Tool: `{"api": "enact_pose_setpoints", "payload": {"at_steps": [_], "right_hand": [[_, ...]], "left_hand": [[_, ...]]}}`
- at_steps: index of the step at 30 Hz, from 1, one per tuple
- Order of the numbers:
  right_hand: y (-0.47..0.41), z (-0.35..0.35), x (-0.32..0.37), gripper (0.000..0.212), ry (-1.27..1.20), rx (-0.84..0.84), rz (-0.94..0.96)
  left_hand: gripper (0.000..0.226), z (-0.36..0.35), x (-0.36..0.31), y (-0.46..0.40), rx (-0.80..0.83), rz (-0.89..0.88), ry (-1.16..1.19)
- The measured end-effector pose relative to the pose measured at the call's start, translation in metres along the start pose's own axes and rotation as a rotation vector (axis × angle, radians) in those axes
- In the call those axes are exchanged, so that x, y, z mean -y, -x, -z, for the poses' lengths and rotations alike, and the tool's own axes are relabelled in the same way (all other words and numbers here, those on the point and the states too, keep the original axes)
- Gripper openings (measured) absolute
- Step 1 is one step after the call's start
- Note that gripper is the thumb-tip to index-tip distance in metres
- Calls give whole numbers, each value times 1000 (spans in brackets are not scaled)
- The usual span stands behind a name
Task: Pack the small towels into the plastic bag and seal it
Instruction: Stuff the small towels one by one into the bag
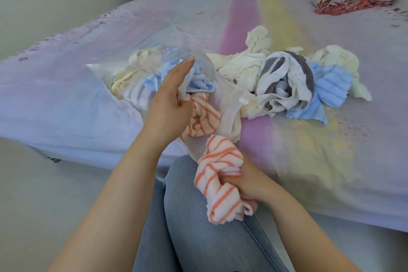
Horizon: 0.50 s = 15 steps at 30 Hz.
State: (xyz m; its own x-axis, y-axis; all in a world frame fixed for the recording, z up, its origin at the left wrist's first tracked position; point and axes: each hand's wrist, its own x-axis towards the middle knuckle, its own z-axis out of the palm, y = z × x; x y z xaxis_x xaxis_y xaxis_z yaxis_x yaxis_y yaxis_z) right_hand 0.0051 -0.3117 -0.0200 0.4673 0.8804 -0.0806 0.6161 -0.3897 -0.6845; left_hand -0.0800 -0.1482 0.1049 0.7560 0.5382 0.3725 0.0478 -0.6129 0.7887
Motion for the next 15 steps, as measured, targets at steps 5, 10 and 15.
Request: {"api": "enact_pose_setpoints", "payload": {"at_steps": [5,10,15], "right_hand": [[8,34,3,26,-117,40,-108],[-9,60,44,28,-287,-154,36],[-47,53,94,47,-641,-56,16]], "left_hand": [[80,5,-2,3,2,7,-30],[76,18,-8,8,-32,26,36],[76,17,-1,12,-29,46,60]]}}
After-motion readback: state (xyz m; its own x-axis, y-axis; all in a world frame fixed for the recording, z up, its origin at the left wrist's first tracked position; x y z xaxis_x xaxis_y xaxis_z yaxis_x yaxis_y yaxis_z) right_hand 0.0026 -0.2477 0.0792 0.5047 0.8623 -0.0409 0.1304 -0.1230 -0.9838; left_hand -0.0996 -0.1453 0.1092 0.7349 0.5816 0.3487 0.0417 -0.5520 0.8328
